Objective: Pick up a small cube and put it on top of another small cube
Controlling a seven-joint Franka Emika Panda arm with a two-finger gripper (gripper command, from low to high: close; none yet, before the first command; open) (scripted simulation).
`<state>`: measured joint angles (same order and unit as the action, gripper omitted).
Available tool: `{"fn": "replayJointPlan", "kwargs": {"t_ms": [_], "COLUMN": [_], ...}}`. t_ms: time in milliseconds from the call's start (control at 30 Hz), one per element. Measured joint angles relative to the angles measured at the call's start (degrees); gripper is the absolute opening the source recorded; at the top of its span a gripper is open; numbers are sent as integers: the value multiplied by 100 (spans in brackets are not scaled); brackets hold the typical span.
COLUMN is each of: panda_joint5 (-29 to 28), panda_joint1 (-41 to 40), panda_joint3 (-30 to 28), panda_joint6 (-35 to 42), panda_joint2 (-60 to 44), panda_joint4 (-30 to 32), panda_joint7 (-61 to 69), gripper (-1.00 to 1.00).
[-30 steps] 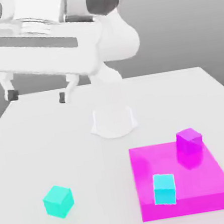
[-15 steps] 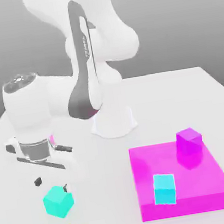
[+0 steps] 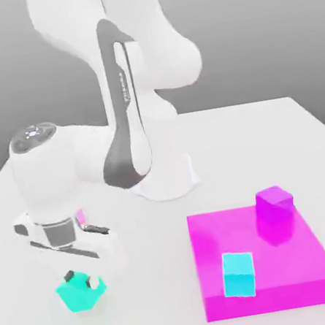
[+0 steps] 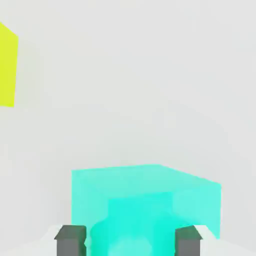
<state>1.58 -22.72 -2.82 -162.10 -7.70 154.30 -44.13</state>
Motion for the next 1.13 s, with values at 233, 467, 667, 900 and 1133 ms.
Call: {"fn": "replayJointPlan", "kwargs": {"t_ms": [233,467,667,900,1133], "panda_joint5": [-70,-106,-157,-178,-176], "panda_joint1": [219,478,700,731,732], "panda_joint3": [77,209,321,319,321], "panda_joint6": [617,1132,1435,800,1251], "panda_joint2": [54,-141,-383,-1098,-633], "panda_joint4": [-544,-1251,-1811,-1893,-1874], "panda_joint7": [-587,-1271,-1826,-1886,-1888], "gripper": [-100,-100,-100,100,100]}}
